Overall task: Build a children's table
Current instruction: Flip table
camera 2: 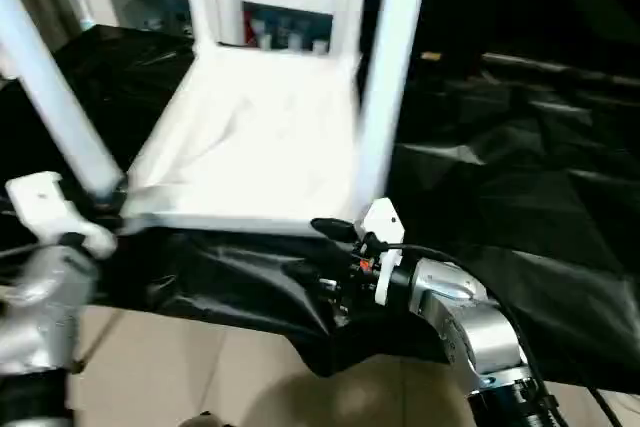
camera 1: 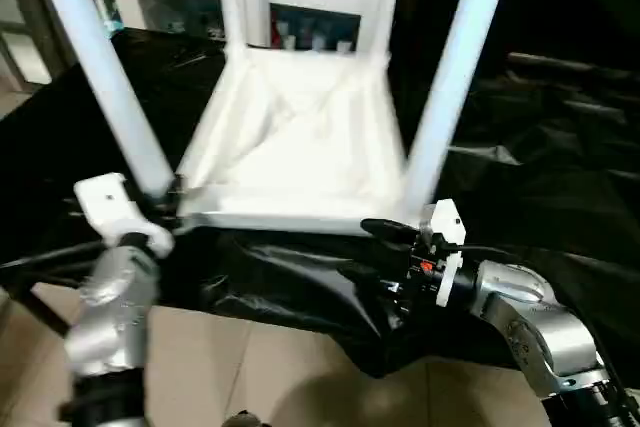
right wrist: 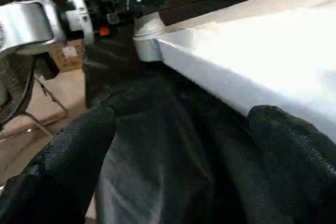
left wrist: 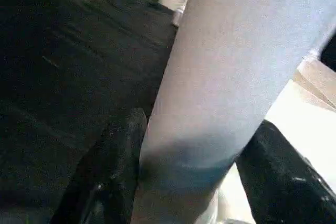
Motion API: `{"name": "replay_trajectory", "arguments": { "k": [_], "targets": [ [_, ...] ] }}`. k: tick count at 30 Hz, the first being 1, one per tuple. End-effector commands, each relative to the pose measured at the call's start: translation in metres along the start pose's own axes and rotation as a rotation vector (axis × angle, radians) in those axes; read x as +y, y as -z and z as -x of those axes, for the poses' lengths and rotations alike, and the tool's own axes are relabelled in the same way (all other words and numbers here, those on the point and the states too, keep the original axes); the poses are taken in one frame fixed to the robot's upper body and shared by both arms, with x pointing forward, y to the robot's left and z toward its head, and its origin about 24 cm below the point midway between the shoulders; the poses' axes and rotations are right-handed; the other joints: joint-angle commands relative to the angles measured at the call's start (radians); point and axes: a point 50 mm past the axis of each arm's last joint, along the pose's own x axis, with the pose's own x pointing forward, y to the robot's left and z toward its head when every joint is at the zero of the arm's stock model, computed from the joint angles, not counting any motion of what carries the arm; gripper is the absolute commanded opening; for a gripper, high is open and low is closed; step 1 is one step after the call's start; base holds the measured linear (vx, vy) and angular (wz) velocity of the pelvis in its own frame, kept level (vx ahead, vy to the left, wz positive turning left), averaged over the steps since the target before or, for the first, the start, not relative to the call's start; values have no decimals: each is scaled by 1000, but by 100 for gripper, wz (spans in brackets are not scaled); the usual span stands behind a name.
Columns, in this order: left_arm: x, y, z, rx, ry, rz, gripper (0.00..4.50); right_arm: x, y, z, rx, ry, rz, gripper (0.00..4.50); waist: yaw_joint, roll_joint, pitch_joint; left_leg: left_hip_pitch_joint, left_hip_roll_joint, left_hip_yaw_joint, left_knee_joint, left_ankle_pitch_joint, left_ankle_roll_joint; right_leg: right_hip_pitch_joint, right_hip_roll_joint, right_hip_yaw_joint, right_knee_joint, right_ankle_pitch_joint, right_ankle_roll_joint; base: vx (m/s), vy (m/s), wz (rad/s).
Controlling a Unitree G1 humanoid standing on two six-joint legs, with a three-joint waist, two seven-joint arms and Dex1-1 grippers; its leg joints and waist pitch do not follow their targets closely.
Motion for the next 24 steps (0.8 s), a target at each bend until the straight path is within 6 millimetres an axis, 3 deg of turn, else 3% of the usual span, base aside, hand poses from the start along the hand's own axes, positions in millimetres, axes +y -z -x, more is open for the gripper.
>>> {"name": "replay_trajectory", "arguments": {
  "k": [1, 6, 7, 13, 18, 21, 24],
  "targets": [
    [-45, 3, -6, -14, 209, 247, 238, -8, -6, 3, -24, 61, 19, 450, -12, -8, -57, 23, 71, -23, -71, -82, 38, 32, -82, 64, -63, 54, -219, 0, 0, 0],
    [-61, 6, -8, 16, 228, 294, 238, -19, -8, 0, -41, 163, -37, 450, -22, -7, -56, 21, 71, -25, -75, -97, 34, 33, -79, 61, -68, 20, -198, 0, 0, 0],
    [-65, 7, -8, 28, 230, 276, 233, -20, -11, -3, -79, 178, -90, 450, -31, -14, -56, 21, 71, -25, -75, -91, 37, 36, -78, 62, -67, 44, -191, 0, 0, 0],
    [-75, 3, -9, 33, 233, 273, 229, -24, -26, -19, -257, 228, -325, 450, -50, -16, -58, 21, 71, -25, -71, -41, 75, 36, -79, 61, -58, 112, -219, 0, 0, 0],
    [-79, 3, -10, 32, 229, 283, 229, -30, -31, -30, -352, 271, -499, 450, -57, -10, -58, 22, 72, -23, -71, -32, 60, 35, -76, 61, -57, 99, -219, 0, 0, 0],
    [-80, 4, -10, 34, 229, 284, 229, -36, -30, -33, -363, 312, -554, 450, -64, -15, -58, 19, 66, -19, -69, -28, 49, 37, -75, 63, -56, 100, -219, 0, 0, 0],
    [-81, 3, -10, 37, 229, 283, 229, -49, -30, -41, -375, 387, -634, 450, -71, -12, -61, 18, 64, -18, -67, -7, 49, 35, -73, 65, -51, 125, -225, 0, 0, 0]
  ]
}}
